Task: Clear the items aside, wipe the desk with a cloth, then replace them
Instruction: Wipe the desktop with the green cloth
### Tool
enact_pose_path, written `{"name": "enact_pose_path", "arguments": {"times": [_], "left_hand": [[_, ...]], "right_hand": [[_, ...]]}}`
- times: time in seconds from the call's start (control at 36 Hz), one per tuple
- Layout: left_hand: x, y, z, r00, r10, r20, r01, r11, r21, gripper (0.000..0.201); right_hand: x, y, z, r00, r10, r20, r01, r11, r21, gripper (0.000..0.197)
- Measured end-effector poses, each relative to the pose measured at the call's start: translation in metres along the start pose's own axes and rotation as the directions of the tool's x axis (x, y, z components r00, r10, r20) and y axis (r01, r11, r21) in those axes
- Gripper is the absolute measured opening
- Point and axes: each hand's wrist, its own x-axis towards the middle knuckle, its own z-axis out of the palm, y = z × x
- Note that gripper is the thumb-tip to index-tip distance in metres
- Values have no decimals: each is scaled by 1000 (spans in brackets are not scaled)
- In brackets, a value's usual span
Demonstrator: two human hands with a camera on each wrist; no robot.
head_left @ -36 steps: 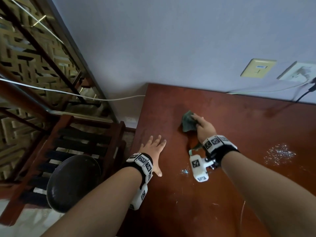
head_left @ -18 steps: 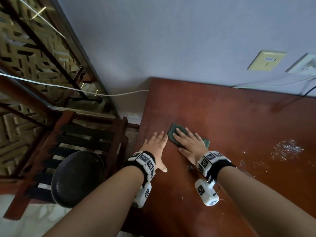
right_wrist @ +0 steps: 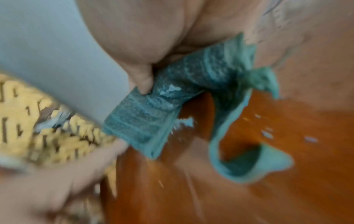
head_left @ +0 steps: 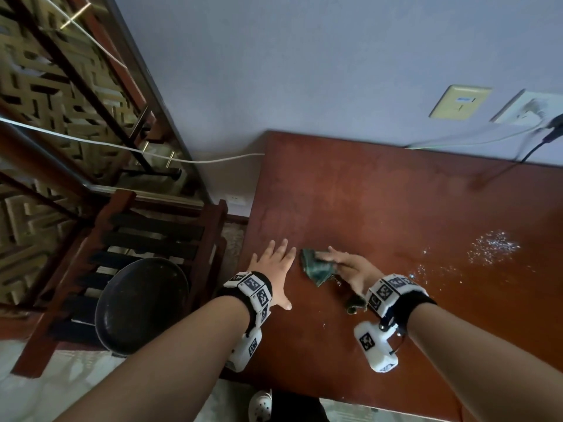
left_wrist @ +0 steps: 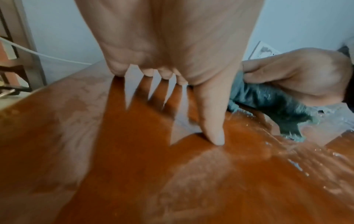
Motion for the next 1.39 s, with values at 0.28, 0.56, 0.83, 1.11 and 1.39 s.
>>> {"name": "enact_pose_path", "arguments": {"times": [0.28, 0.56, 0.83, 1.11, 1.39], "left_hand": [[-1, 0, 8, 1000, -12, -20, 12, 999, -41, 125], [-4, 5, 7, 998, -43, -43, 41, 998, -55, 127], [-17, 2, 17, 1000, -9, -5, 10, 1000, 9, 131], [-22, -4, 21, 1000, 21, 13, -21, 997, 67, 144], [-18, -6, 23, 999, 28, 14, -29, 998, 56, 144]], "right_hand": [[28, -14, -5, 942, 75, -328, -98, 994, -54, 47], [8, 8, 33, 995, -93, -31, 47, 731, -680, 66], [-52, 12, 59, 970, -188, 152, 242, 733, -636, 57], [-63, -11, 40, 993, 106, 50, -116, 960, 255, 39], [1, -17, -17, 850, 107, -516, -58, 992, 111, 45]]}}
